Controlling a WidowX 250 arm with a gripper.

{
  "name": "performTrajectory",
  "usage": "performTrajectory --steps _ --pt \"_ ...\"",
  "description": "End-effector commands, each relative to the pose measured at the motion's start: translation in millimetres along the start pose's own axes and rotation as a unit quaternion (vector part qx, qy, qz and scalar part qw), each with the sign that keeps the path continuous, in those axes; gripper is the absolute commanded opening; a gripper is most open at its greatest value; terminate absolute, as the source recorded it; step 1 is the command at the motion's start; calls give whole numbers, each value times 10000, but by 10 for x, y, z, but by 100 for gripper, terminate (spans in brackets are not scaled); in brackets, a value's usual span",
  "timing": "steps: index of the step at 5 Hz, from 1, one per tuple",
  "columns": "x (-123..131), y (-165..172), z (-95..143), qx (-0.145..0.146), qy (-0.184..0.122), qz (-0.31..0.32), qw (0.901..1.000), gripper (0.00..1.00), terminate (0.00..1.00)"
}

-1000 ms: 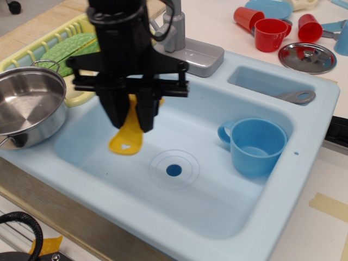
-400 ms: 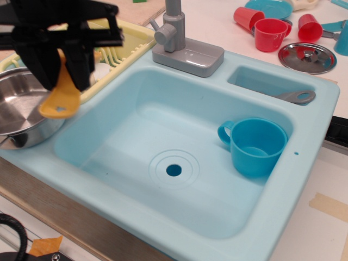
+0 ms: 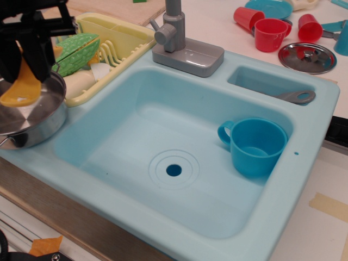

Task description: Put brush into pot or pan

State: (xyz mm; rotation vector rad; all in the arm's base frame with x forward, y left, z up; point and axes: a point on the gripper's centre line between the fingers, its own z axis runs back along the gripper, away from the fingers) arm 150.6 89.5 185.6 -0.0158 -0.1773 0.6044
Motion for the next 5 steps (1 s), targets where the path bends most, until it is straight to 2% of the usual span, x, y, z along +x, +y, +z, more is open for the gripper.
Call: performTrajectory --steps 1,2,4,5 --pt "-17 239 -66 -52 78 166 9998 0 0" --pt "8 324 -142 -253 458 -17 9986 100 0" --pt "8 324 -142 -253 458 -17 9986 100 0" --pt "8 324 -142 -253 458 -17 9986 100 100"
